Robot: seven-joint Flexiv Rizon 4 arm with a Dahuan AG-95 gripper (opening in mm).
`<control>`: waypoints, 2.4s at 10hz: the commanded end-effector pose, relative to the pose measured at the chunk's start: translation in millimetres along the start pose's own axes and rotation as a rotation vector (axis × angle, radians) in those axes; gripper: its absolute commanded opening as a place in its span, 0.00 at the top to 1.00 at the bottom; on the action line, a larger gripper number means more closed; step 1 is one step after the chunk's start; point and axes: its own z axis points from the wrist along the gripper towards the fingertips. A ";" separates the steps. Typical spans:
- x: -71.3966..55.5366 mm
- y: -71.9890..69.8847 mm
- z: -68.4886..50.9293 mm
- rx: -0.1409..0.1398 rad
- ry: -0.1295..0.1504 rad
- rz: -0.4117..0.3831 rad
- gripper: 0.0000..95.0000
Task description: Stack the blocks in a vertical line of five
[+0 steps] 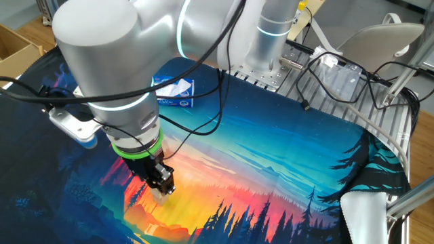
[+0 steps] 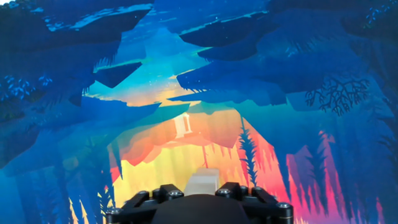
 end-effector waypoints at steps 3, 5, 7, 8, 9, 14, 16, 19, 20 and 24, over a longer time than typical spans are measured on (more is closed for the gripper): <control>3.6 -0.7 -2.5 -0.003 0.007 0.011 0.20; 8.5 -2.1 -10.1 -0.008 0.011 -0.009 0.20; 15.2 -5.0 -18.5 -0.034 0.030 -0.033 0.20; 17.3 -5.8 -20.9 -0.036 0.035 -0.041 0.20; 19.1 -6.6 -22.9 -0.036 0.039 -0.055 0.20; 35.2 -13.5 -37.9 0.000 0.038 -0.178 0.20; 43.2 -17.0 -43.9 0.028 0.036 -0.226 0.20; 45.1 -18.5 -44.9 0.061 0.032 -0.254 0.20; 45.1 -18.6 -44.8 0.065 0.027 -0.259 0.20; 45.1 -18.7 -44.8 0.078 0.030 -0.254 0.20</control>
